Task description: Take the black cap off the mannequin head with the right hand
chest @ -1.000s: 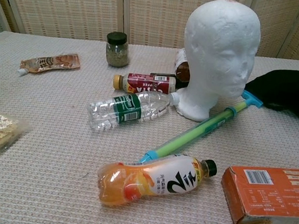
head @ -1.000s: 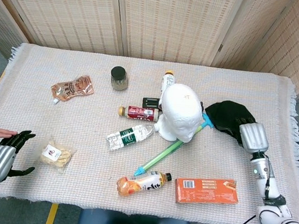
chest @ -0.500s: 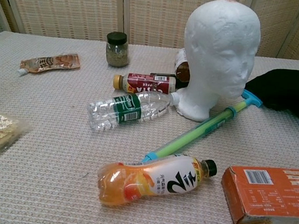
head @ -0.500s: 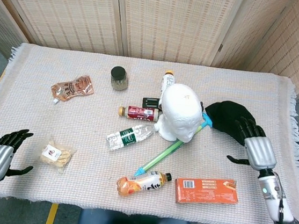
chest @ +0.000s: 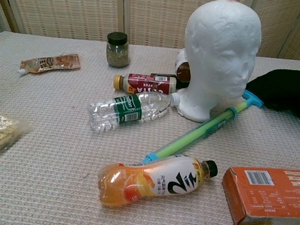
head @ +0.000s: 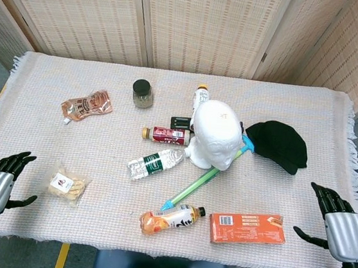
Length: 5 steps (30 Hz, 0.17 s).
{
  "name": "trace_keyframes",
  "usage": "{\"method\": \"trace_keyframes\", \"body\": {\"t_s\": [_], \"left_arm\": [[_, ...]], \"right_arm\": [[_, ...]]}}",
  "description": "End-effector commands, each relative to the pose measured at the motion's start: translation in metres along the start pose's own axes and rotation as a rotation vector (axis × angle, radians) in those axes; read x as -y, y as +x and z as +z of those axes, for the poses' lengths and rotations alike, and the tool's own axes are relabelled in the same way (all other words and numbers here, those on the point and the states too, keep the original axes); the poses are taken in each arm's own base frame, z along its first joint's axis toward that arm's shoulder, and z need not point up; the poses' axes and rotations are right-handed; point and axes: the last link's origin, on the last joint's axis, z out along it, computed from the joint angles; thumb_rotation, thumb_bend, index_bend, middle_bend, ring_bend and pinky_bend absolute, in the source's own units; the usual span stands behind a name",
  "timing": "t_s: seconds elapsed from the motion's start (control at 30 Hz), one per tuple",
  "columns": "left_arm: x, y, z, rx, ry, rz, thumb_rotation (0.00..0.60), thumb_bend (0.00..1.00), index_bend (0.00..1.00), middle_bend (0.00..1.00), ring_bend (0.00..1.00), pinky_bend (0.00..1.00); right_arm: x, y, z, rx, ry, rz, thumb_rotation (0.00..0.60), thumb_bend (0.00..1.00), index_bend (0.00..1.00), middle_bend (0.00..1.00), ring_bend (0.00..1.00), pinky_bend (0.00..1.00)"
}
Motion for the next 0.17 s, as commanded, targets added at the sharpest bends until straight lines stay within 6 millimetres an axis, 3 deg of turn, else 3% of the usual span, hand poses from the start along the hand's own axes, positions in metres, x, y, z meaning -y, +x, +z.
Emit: {"method": "trace_keyframes", "body": {"t_s": [0.03, 0.17], "left_arm": [[-0.0005, -0.0008, 0.0002, -0.009, 0.002, 0.003, 0.600, 0.10, 0.20, 0.16, 0.16, 0.20], [-0.0014, -0.0017, 0.0017, -0.021, 0.000, 0.007, 0.600, 0.10, 0.21, 0.16, 0.16, 0.20]], "right_arm": [[0.0018, 0.0005, -0.0116, -0.001, -0.005, 0.016, 0.398, 0.04, 0.07, 0.16, 0.14, 0.34], [0.0050, -0.0023, -0.0132, 0.000, -0.005, 0.015, 0.396, 0.04, 0.08, 0.16, 0.13, 0.34]]}}
